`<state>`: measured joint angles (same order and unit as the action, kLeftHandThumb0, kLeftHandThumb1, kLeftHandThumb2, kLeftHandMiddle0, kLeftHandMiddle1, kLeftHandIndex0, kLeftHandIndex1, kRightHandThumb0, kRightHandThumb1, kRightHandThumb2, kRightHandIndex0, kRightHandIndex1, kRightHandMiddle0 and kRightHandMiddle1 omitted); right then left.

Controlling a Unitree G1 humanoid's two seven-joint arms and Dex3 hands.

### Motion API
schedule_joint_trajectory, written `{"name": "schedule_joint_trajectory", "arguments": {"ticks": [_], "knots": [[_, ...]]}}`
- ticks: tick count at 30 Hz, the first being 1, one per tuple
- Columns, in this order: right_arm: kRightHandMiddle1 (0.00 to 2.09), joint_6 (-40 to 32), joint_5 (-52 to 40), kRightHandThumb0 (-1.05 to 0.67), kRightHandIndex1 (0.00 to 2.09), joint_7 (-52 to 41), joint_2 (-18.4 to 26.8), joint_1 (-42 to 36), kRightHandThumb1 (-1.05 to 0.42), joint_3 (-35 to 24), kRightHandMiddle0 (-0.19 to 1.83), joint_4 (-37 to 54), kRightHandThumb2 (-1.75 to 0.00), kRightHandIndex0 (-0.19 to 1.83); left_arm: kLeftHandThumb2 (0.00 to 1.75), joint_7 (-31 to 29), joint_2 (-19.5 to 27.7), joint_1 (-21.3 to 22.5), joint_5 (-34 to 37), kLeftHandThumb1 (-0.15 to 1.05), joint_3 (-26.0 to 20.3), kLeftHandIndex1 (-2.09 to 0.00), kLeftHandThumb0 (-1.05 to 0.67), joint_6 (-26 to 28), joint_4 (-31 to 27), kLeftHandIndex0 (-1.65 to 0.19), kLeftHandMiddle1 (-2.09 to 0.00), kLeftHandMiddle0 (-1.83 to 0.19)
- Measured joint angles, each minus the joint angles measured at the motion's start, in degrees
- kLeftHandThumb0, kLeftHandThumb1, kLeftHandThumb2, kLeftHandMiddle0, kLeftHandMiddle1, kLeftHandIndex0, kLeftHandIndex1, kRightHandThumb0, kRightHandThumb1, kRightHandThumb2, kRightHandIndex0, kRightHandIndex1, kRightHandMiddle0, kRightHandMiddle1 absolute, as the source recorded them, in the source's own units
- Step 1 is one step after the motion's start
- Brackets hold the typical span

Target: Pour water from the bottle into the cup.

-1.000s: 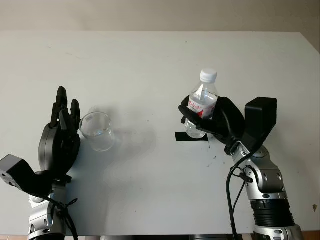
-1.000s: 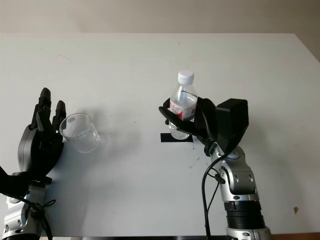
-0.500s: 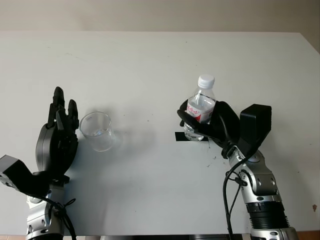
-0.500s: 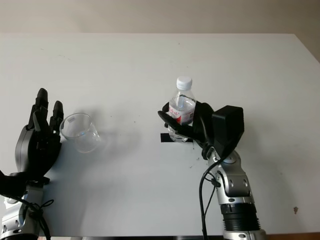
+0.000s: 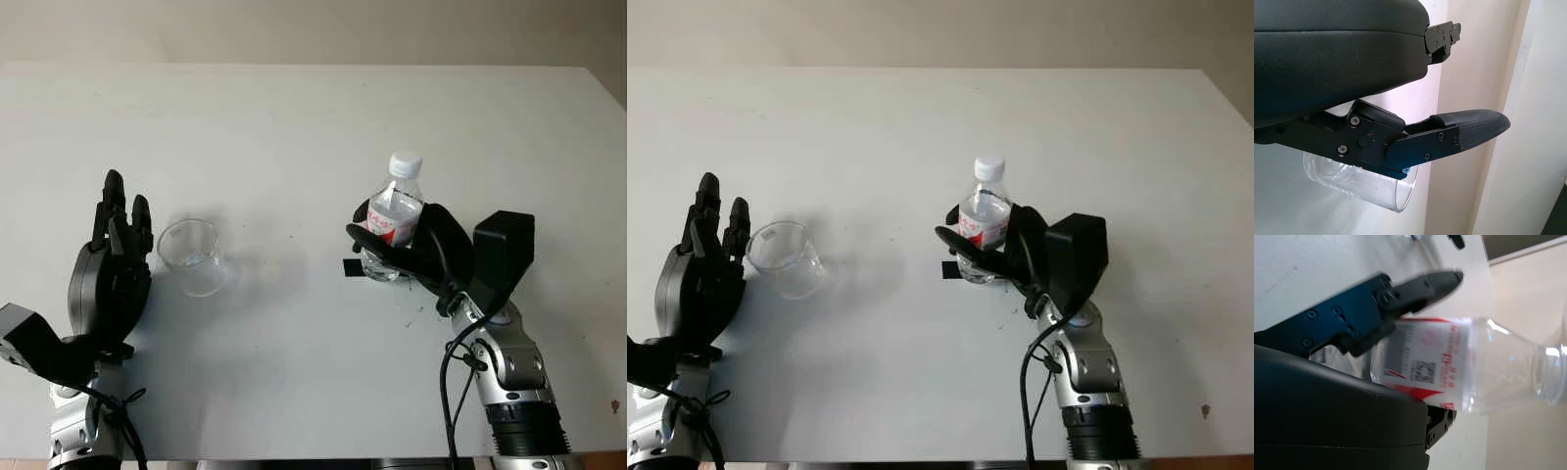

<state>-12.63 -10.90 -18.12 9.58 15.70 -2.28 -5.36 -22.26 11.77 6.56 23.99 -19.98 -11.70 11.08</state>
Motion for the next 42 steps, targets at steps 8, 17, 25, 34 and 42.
{"name": "schedule_joint_trajectory", "arguments": {"ticks": [8, 17, 25, 34, 42], "knots": [[0.17, 6.1, 0.3, -0.74, 0.05, -4.4, 0.7, -2.4, -0.93, 0.0, -0.19, -2.1, -0.05, -0.17, 0.65, 0.2, 0.1, 0.0, -0.1, 1.05, -0.1, 0.00, -0.81, 0.4, 0.0, 0.19, 0.00, 0.19], [0.00, 16.6, 2.2, -0.88, 0.00, -6.3, 1.0, -3.6, -0.92, 0.2, -0.19, -7.1, -0.05, -0.19, 0.65, 0.3, 0.3, 0.0, -0.2, 1.05, -0.1, 0.00, -0.81, 0.3, 0.2, 0.19, 0.00, 0.19], [0.00, 24.4, 5.8, -0.96, 0.00, -4.9, 1.4, -4.2, -0.94, 0.4, -0.19, -9.9, -0.06, -0.19, 0.65, 0.3, 0.3, 0.2, -0.2, 1.05, -0.1, 0.00, -0.81, 0.1, 0.5, 0.19, 0.00, 0.19], [0.00, 28.6, 5.6, -0.93, 0.00, -2.5, 1.6, -5.2, -0.95, -0.3, -0.19, -6.7, -0.06, -0.19, 0.65, 0.7, 0.3, 0.2, -0.7, 1.05, -0.1, 0.00, -0.80, 0.0, 0.5, 0.19, 0.00, 0.19], [0.00, 30.2, 4.6, -0.92, 0.00, 0.8, 1.5, -5.8, -0.97, -1.9, -0.19, -1.2, -0.06, -0.19, 0.65, 0.7, 0.3, 0.4, -0.7, 1.05, 0.0, 0.00, -0.80, 0.0, 0.8, 0.19, 0.00, 0.19]]}}
